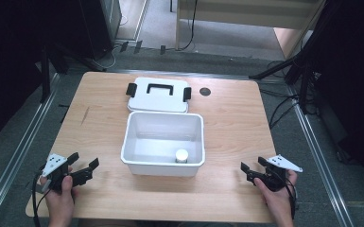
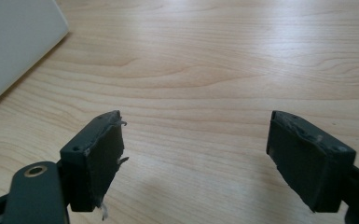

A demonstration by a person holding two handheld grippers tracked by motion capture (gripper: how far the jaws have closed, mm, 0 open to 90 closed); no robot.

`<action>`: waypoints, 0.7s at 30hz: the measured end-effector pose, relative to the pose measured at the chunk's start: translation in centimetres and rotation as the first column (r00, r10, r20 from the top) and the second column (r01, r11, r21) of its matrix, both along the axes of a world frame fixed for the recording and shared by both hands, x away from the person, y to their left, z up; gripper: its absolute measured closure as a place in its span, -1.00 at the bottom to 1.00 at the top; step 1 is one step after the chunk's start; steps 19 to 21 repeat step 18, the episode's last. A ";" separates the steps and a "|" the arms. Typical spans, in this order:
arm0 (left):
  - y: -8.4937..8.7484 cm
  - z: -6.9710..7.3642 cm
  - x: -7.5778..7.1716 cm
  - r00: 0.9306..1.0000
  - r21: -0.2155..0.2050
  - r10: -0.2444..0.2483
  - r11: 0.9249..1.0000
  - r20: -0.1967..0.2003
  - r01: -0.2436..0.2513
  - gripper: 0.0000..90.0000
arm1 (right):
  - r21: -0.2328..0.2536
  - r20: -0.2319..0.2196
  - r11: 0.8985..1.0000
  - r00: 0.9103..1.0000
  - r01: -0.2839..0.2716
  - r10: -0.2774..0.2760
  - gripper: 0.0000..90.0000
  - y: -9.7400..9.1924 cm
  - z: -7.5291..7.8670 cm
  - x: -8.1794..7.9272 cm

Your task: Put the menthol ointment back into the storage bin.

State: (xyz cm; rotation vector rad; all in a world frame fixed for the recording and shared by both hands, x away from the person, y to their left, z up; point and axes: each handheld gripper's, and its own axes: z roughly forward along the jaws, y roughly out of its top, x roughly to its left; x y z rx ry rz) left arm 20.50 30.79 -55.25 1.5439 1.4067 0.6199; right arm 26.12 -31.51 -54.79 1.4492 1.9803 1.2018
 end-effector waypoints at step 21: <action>0.0 0.0 0.0 1.000 0.000 -0.004 1.000 0.004 0.004 -0.68 | 0.048 -0.013 0.997 0.999 0.053 -0.052 -0.55 -0.5 -0.1 -0.2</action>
